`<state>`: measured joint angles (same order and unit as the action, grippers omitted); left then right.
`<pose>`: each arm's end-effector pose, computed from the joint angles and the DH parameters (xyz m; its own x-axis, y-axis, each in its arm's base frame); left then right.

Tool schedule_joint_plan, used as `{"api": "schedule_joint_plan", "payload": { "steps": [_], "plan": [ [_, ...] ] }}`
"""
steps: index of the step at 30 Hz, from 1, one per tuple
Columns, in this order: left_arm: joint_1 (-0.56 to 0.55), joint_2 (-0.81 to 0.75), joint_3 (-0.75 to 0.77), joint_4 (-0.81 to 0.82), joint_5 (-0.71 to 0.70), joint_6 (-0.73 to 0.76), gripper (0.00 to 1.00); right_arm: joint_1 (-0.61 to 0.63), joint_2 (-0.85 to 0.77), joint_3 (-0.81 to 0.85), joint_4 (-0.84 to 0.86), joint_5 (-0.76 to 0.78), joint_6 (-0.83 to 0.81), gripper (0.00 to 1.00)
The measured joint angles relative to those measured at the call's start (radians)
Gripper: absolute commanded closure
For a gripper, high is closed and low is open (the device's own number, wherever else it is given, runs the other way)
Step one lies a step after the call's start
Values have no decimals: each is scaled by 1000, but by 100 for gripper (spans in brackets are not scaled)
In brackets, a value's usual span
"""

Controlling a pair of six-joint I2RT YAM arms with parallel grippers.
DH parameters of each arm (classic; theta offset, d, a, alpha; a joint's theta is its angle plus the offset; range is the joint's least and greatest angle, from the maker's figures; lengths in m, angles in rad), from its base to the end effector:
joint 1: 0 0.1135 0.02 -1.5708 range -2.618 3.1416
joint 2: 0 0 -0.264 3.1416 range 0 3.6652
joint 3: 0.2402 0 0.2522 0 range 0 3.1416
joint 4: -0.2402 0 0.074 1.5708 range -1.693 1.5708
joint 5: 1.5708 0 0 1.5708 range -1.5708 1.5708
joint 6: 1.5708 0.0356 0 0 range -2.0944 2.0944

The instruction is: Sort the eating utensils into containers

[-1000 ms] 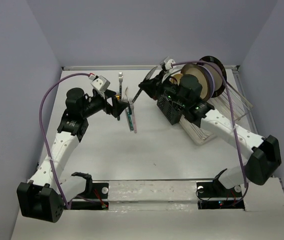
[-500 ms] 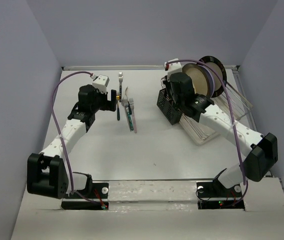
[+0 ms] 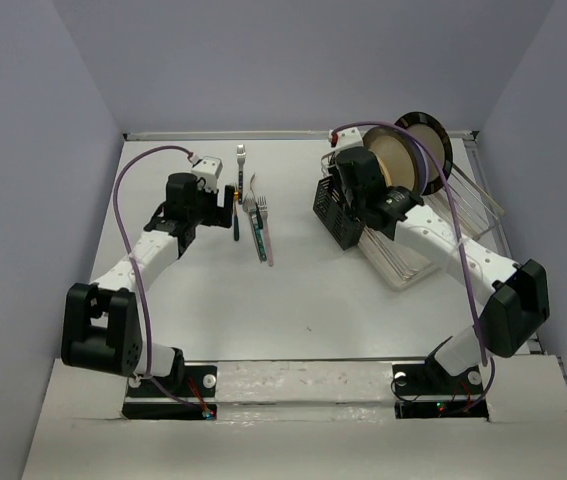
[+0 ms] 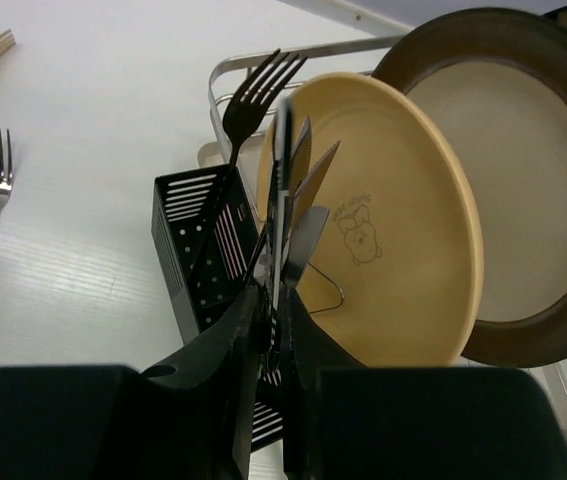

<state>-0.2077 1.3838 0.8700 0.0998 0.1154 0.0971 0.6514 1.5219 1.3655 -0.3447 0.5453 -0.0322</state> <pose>0.3063 -0.0687 0.2608 -0.3619 0.1747 -0.9157 0.3447 0.9377 0.0427 0.2895 0.1975 0.3481 -0.3768 -0.3219 -0.8686 -0.1688 0.9458 -0.2773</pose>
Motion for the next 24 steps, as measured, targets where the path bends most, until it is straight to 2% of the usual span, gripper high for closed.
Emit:
{"api": "schedule_joint_plan", "payload": {
  "steps": [2,3,6,9,12,19,24],
  "plan": [
    [-1,7,0,0,-1,0,1,-5,14,-1,-13,-11,8,88],
    [-2,11,0,0,-3,0,2,-7,21,-3,-21,-16,13,72],
    [-10,29,3,0,-13,0,4,-10,30,-11,-45,-27,38,48],
    [-30,73,21,0,-25,3,12,-13,30,-18,-54,-31,62,38],
    [-45,140,51,-2,-39,3,19,-16,30,-21,-64,-31,75,36],
    [-53,343,179,-24,-94,-2,26,-16,27,-22,-69,-30,85,36],
    [-53,433,225,-42,-121,-11,27,-16,13,-26,-74,-29,89,36]
  ]
}}
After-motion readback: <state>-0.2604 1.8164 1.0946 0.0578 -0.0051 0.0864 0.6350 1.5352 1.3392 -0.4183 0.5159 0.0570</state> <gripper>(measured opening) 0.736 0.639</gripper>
